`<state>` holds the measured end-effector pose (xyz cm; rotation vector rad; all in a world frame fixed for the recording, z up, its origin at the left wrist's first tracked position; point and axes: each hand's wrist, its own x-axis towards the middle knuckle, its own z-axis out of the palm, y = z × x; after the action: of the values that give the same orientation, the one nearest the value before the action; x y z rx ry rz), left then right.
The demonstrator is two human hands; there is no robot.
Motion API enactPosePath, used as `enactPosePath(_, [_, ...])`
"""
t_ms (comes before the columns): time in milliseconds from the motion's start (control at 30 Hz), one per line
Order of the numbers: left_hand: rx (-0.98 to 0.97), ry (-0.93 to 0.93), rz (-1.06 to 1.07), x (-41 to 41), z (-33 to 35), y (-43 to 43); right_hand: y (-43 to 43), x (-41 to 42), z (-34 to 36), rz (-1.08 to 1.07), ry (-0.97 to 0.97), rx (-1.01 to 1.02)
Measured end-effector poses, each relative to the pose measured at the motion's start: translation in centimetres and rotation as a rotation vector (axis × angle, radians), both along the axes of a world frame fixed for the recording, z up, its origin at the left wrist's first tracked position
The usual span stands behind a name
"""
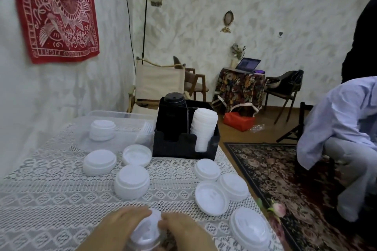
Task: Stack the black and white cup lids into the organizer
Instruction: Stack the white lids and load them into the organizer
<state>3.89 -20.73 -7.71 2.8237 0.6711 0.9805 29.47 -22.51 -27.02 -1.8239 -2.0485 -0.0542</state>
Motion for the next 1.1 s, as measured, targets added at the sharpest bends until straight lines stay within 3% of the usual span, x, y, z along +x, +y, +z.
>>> enactPosePath(33, [-0.211, 0.101, -0.054, -0.6, 0.2, -0.4, -1.8, -2.1, 1.5, -0.03, 0.092, -0.017])
enactPosePath(100, [-0.21, 0.142, -0.113, -1.3, 0.0, -0.5, -5.6, -6.7, 12.3, -0.02, 0.08, 0.049])
enactPosePath(167, [-0.171, 0.139, -0.054, -2.0, -0.5, -0.8, -11.1, -9.3, 21.1, -0.009, 0.039, 0.281])
enactPosePath(200, [-0.181, 0.101, -0.014, -2.3, -0.9, -0.9, -8.8, -9.5, 18.3, -0.025, 0.063, 0.327])
enactPosePath(267, [-0.214, 0.117, 0.014, -2.8, -1.6, -1.4, -9.1, -9.9, 18.6, -0.051, 0.108, 0.081])
enactPosePath(400, [-0.181, 0.114, 0.105, -3.0, -1.1, -1.9, -9.0, -9.9, 18.5, -0.03, 0.11, 0.156])
enactPosePath(500, [-0.179, 0.223, 0.08, -2.8, -1.0, -2.0, -8.9, -9.8, 18.2, -0.047, 0.157, 0.045])
enactPosePath(633, [-0.078, 0.184, 0.021, -2.6, -1.6, -2.0, -9.0, -10.0, 17.9, -0.099, 0.19, 0.029])
enactPosePath(767, [0.004, 0.15, 0.021, -2.2, -1.5, -2.0, -9.1, -9.5, 18.3, -0.156, 0.093, 0.23])
enactPosePath(867, [-0.008, 0.111, 0.005, -2.1, -1.5, -2.0, -9.1, -6.7, 19.5, -0.342, -0.009, 0.307])
enactPosePath(1033, [-0.044, 0.103, -0.018, -2.2, -1.6, -2.3, -9.3, -4.8, 21.1, -0.59, -0.122, -0.066])
enactPosePath(1100, [-0.055, 0.115, -0.012, -2.3, -1.5, -2.4, -9.4, -5.1, 21.1, -0.598, -0.101, -0.058])
